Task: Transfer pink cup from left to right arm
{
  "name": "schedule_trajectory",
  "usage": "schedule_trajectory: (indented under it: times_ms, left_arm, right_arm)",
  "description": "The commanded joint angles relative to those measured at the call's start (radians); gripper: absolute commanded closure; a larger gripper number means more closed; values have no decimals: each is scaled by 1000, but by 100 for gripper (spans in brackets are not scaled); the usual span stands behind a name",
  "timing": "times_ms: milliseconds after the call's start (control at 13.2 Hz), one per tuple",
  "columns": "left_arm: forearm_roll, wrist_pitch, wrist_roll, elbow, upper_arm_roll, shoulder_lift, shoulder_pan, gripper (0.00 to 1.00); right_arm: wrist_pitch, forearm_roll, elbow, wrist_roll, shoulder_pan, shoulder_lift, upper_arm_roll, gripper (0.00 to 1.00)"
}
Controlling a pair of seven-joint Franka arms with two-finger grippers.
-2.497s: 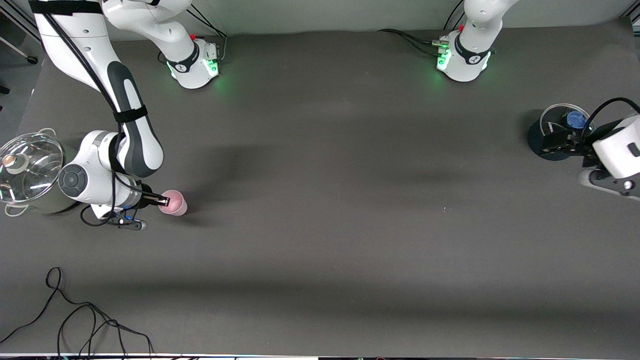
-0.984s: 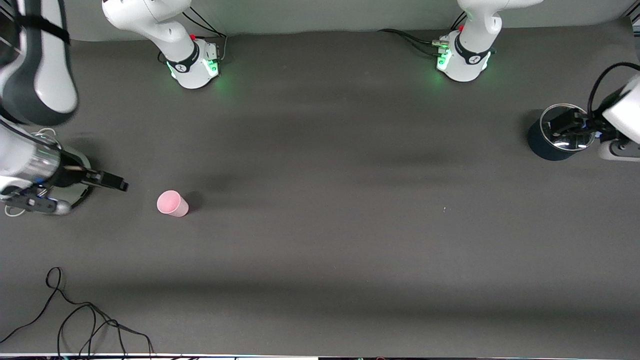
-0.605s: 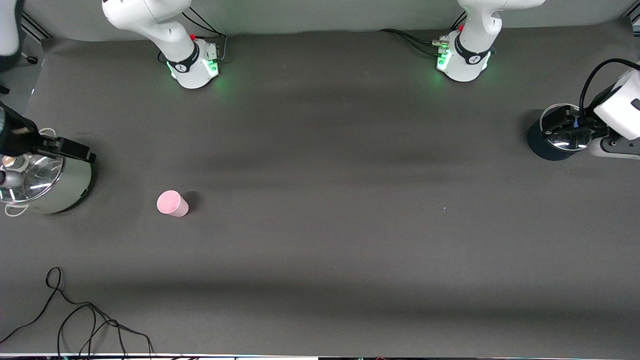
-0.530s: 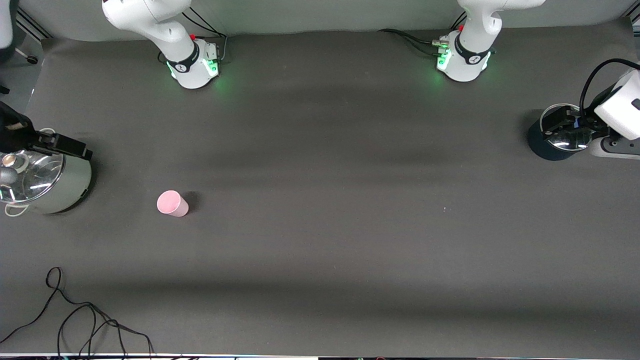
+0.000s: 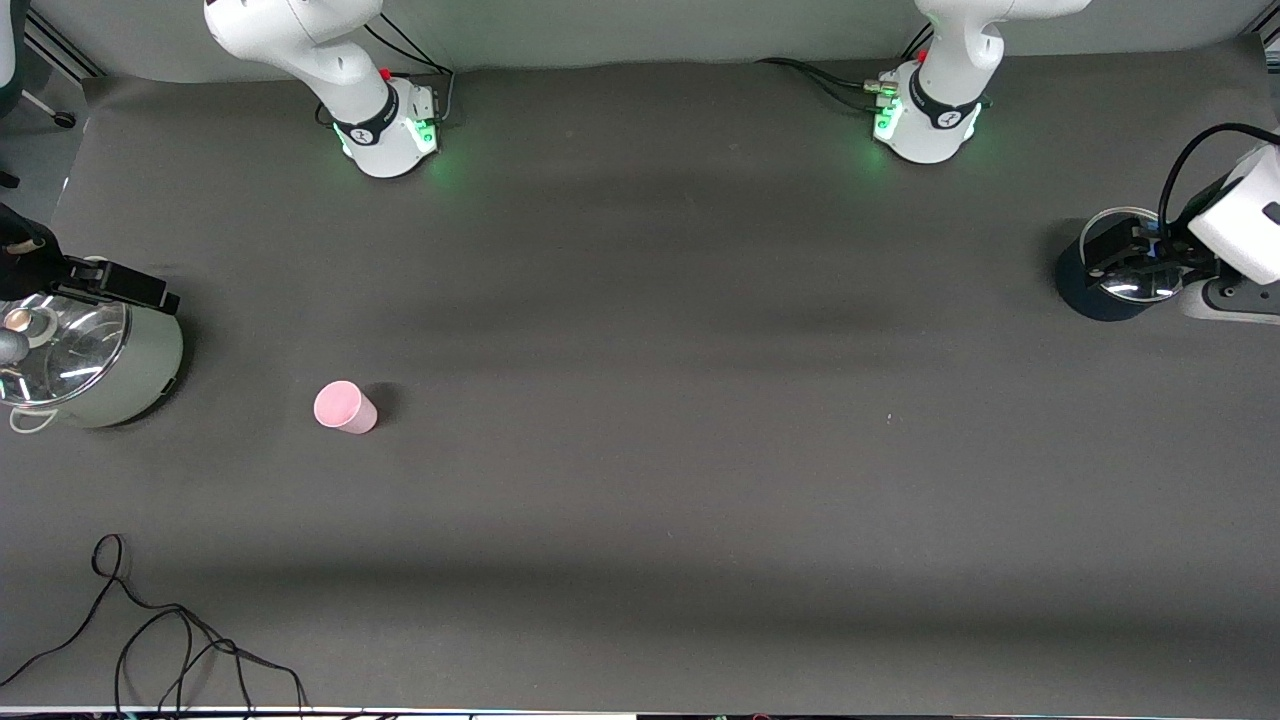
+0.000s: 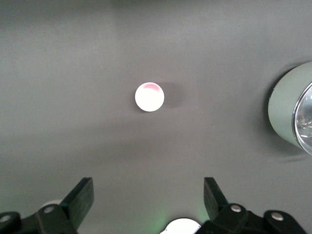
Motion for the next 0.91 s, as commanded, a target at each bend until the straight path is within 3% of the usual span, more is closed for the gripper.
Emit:
schedule_trajectory:
  times_ms: [0,378,454,530,605,832]
  left_arm:
    - [-7,34,-17,-38,18,-22,-18,0]
    - [-10,16,-16,-24,18,-8,-18,0]
    - [-10,14,-16,-15,18,-8,-21,0]
    - [-10,14,-14,-12,18,-7,-21,0]
    - [-10,16,-14,-9,18,-8,-21,0]
    - [-16,14,-16,-5,18,-8,-19,0]
  right_arm:
    - [-33,-24,19,17,9,8,2,0]
    - [-58,-23,24,20,-5,7,11,0]
    - [-58,-23,24,20,-63,8,65,0]
    - [-58,-26,22,21,-161,1,176,0]
    - [-58,-29,18,21,-228,-11,250,0]
    - [-56,-32,-8,20,-350,-41,353,0]
